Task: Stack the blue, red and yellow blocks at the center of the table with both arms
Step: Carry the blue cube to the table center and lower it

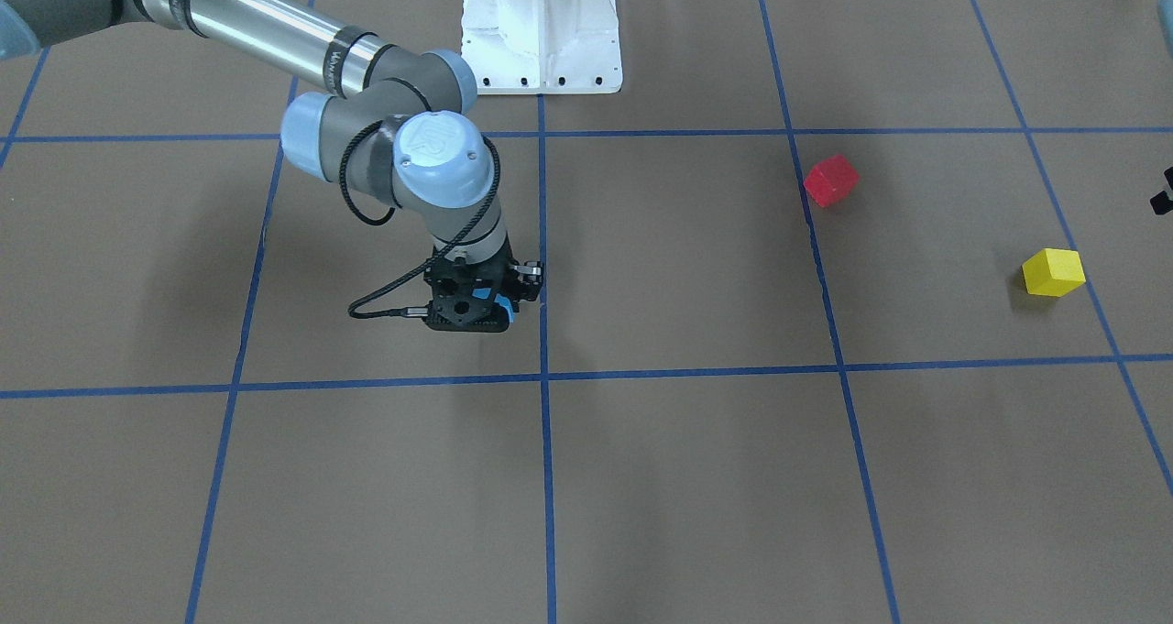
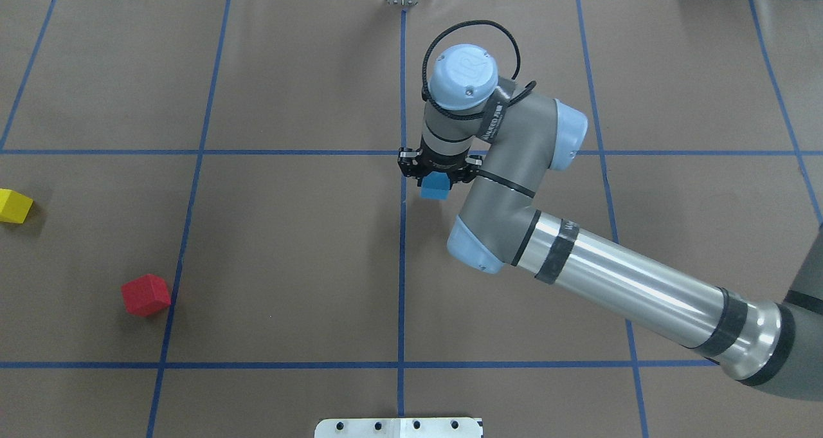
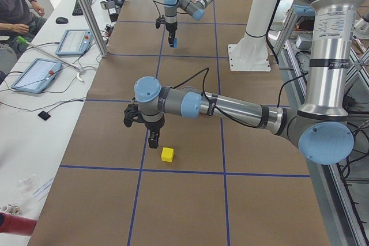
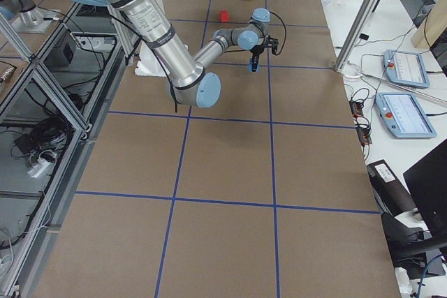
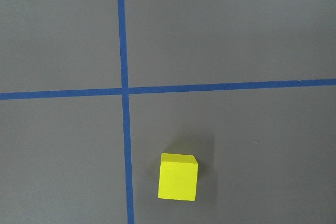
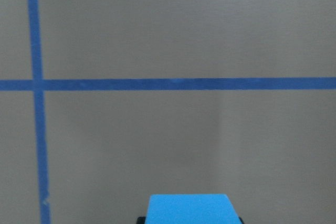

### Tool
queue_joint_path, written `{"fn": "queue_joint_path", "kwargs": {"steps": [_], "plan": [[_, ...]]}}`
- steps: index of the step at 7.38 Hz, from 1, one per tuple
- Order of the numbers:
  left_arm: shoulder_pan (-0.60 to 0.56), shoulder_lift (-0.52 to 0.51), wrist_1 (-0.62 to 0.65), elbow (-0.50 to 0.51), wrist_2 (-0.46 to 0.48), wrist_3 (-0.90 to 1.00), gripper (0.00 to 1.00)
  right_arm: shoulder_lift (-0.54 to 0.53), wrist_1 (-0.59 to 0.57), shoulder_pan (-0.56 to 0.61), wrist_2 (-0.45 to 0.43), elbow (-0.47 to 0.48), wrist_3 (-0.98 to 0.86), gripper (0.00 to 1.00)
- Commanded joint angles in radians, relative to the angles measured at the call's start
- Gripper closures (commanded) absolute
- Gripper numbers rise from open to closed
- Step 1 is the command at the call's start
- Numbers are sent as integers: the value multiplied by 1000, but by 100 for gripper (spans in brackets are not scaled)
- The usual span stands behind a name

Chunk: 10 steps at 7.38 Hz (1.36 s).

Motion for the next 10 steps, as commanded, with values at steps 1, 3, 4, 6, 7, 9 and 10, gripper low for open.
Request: {"fn": "queue_joint_path", "kwargs": {"steps": [1,3,4,6,7,9,10], "plan": [[0,1,0,-3,0,-2,0,38,25,-62,-73,-44,100,100],[0,-1,0,-8,0,-2,0,38,31,-72,-81,-44,170,100],[0,1,0,-8,0,-2,0,37,32,-76,-81,-43,167,100],[0,1,0,-8,0,-2,0,27,66,-102,-127,-44,158,99],[0,1,0,-6,0,-2,0,27,66,-107,-139,-43,129,99],[0,1,0,-6,0,-2,0,26,65,-109,-139,-43,91,78],[0,1,0,-6,0,-2,0,24,65,-116,-144,-43,94,1]]}}
